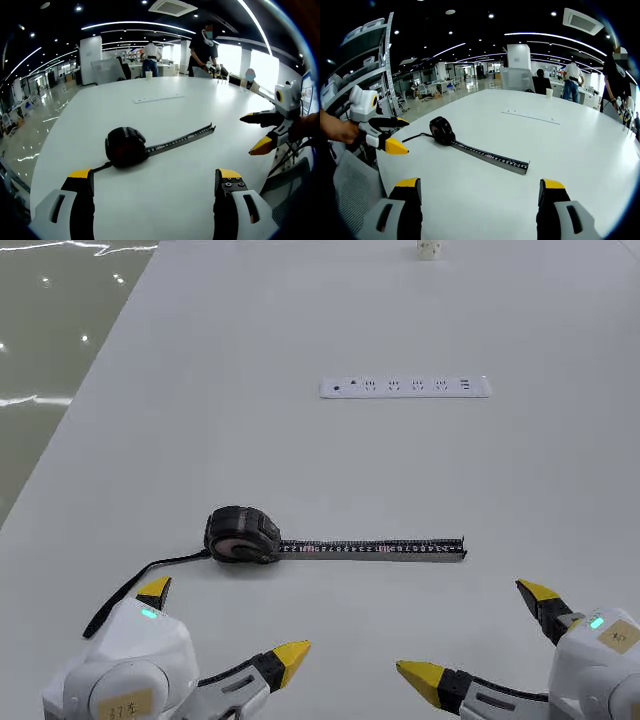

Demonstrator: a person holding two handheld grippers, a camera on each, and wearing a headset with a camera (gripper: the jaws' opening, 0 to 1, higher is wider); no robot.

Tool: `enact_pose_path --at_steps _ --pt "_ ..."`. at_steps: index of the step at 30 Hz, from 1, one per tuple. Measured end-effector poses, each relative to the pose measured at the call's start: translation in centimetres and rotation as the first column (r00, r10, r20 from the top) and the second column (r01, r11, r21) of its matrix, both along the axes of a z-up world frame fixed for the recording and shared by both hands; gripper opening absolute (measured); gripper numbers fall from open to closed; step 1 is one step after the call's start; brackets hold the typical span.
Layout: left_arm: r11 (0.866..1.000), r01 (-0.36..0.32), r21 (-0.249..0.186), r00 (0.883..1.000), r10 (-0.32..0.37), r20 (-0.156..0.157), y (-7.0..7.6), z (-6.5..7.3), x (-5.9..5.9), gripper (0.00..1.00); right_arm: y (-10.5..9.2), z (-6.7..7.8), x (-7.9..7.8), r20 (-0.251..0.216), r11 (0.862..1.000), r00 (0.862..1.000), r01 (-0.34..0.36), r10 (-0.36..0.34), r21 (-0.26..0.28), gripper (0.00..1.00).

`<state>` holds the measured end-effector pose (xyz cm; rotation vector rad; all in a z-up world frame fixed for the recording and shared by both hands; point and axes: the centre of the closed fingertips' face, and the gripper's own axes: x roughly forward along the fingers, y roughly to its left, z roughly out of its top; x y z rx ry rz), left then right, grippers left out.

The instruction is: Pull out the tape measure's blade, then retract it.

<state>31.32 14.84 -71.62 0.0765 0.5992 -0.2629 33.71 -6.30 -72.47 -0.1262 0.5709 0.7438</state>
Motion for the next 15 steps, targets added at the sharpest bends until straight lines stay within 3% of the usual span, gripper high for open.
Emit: enact_pose_path --at_steps 15 --pt "0.999 -0.034 -0.005 0.999 0.034 -0.001 0.1 0.0 1.6 0.98 -0.9 -0.2 0.4 -0.010 0.998 0.998 -0.056 0.056 -0.017 0.90"
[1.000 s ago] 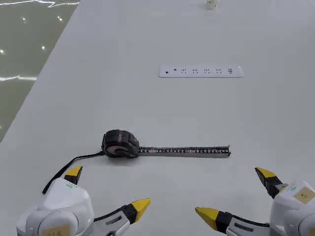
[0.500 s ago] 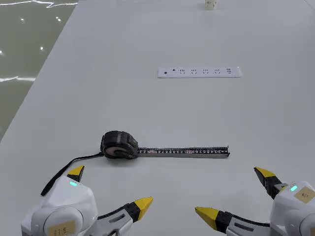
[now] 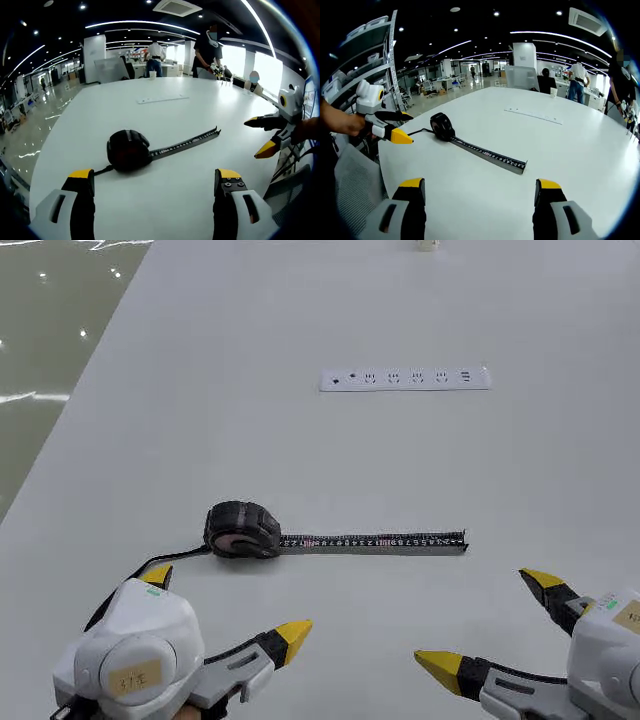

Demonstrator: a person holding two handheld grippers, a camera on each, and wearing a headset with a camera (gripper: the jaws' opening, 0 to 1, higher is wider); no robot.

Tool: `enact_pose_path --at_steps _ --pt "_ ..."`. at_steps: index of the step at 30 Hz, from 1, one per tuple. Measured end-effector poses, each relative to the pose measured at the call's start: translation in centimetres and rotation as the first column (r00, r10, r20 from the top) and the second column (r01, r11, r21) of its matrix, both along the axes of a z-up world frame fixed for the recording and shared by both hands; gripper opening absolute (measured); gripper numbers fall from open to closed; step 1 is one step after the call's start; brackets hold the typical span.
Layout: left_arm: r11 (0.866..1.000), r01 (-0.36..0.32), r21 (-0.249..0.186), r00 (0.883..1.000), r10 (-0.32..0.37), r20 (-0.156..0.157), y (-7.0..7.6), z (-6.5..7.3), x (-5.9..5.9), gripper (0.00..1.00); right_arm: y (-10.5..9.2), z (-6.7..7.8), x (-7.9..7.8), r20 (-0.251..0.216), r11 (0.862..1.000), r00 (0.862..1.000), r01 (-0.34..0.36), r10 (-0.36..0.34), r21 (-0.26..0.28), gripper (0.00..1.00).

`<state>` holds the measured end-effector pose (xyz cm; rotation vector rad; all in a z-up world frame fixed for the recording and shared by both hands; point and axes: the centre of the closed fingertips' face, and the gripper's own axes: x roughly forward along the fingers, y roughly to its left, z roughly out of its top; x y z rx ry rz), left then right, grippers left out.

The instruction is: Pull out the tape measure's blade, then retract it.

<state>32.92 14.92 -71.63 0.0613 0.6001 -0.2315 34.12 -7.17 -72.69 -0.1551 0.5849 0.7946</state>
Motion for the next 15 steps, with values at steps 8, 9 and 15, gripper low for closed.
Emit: enact_pose_path --at_steps 8,9,15 --pt "1.000 -0.029 0.000 1.000 0.029 -0.005 0.5 -0.3 0.9 0.97 -0.3 -0.4 0.7 0.003 0.999 0.999 -0.041 0.041 -0.017 0.87" --pt "0.999 -0.032 -0.001 0.999 0.032 -0.006 0.6 -0.4 1.0 0.97 -0.3 -0.4 0.8 0.004 0.999 0.999 -0.047 0.047 -0.019 0.86" --pt "0.999 -0.048 -0.002 0.999 0.048 -0.016 1.0 -0.9 1.4 0.96 -0.7 -0.8 1.1 0.002 0.997 0.998 -0.069 0.069 -0.031 0.83"
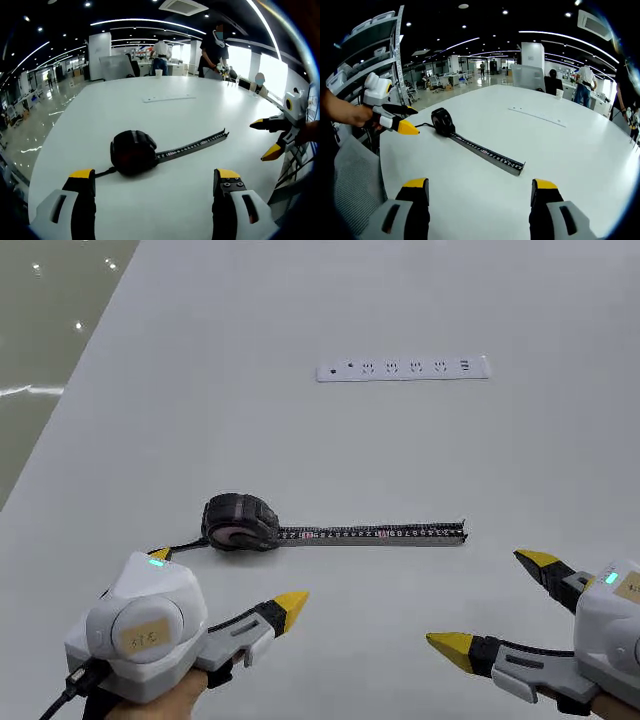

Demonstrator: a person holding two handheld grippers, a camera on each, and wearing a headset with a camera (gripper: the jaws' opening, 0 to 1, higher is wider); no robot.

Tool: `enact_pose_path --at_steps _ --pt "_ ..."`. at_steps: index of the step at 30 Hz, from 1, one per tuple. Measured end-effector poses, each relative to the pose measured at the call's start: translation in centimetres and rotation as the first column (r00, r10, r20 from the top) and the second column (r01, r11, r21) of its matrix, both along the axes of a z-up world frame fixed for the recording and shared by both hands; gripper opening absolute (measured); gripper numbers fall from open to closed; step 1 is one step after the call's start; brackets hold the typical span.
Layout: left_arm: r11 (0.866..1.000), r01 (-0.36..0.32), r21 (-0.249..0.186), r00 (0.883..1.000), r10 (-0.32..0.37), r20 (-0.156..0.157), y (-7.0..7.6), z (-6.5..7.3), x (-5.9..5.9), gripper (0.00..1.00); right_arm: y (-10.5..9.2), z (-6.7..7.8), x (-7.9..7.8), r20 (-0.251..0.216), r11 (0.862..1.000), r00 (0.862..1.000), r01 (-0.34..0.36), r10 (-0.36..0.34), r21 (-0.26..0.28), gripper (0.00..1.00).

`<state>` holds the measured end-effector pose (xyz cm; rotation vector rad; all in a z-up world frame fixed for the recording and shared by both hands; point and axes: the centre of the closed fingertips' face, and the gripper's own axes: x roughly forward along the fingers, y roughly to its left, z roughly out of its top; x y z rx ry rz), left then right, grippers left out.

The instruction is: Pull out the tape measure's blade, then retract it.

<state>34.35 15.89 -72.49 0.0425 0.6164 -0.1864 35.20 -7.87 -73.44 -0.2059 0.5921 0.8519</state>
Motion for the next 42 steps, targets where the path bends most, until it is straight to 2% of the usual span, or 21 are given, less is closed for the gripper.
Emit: enact_pose_path --at_steps 13,21,32,42 --pt "0.999 -0.046 -0.021 0.999 0.046 -0.005 0.6 -0.3 1.0 0.94 -1.5 -0.6 1.8 0.010 0.997 0.998 -0.060 0.060 -0.044 0.76" --pt "0.998 -0.054 -0.021 0.999 0.054 -0.004 0.7 -0.6 1.8 0.93 -2.2 -1.2 2.9 0.003 0.988 0.990 -0.137 0.138 -0.077 0.72" --pt "0.995 -0.097 -0.029 0.995 0.097 -0.011 1.3 -0.8 2.8 0.87 -2.9 -2.0 5.1 0.001 0.966 0.974 -0.223 0.225 -0.128 0.63" --pt "0.990 -0.131 -0.043 0.991 0.130 -0.021 1.3 -1.0 3.9 0.82 -2.8 -2.6 6.6 -0.010 0.933 0.946 -0.323 0.325 -0.157 0.51"
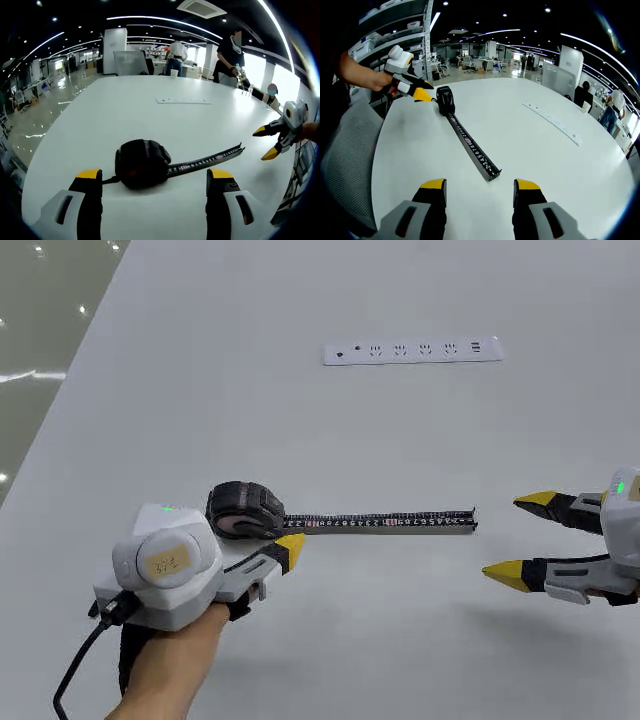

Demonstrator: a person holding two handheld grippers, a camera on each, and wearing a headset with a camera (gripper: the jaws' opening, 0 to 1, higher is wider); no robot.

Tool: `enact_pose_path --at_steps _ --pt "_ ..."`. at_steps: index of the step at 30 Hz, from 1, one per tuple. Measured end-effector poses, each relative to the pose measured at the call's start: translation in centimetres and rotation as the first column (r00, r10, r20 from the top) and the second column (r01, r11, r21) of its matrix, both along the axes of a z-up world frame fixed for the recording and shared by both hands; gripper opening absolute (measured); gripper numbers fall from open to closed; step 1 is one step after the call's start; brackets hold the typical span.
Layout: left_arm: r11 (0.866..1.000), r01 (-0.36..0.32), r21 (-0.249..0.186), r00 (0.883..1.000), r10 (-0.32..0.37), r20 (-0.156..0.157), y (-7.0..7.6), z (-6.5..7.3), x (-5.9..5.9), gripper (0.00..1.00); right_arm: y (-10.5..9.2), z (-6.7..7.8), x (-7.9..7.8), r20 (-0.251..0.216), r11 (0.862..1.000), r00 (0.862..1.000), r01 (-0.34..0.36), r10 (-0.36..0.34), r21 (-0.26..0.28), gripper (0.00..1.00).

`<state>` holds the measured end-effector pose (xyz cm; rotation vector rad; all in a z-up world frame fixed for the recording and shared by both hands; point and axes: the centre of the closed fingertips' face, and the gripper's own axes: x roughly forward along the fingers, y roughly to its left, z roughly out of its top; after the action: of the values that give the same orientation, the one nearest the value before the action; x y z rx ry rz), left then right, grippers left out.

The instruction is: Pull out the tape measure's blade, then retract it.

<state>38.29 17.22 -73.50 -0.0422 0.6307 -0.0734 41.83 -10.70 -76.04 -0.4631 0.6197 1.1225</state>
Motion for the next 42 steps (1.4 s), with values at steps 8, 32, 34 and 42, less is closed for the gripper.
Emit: enact_pose_path --at_steps 8,32,34,42 --pt "1.000 -0.026 -0.010 1.000 0.026 -0.010 0.3 -0.4 0.5 0.78 0.0 -0.7 1.0 0.010 0.996 0.997 -0.077 0.077 -0.036 0.43" --pt "0.996 -0.088 -0.022 0.994 0.087 -0.064 1.2 -1.4 2.2 0.67 1.5 -2.7 2.7 -0.034 0.943 0.954 -0.301 0.299 -0.141 0.24" --pt "0.996 -0.092 -0.024 0.994 0.090 -0.067 1.2 -1.5 2.2 0.66 1.5 -2.9 2.7 -0.042 0.937 0.948 -0.317 0.314 -0.148 0.22" --pt "0.993 -0.114 -0.033 0.991 0.111 -0.079 1.2 -2.0 3.0 0.64 2.8 -3.3 2.1 -0.058 0.909 0.927 -0.376 0.371 -0.179 0.17"
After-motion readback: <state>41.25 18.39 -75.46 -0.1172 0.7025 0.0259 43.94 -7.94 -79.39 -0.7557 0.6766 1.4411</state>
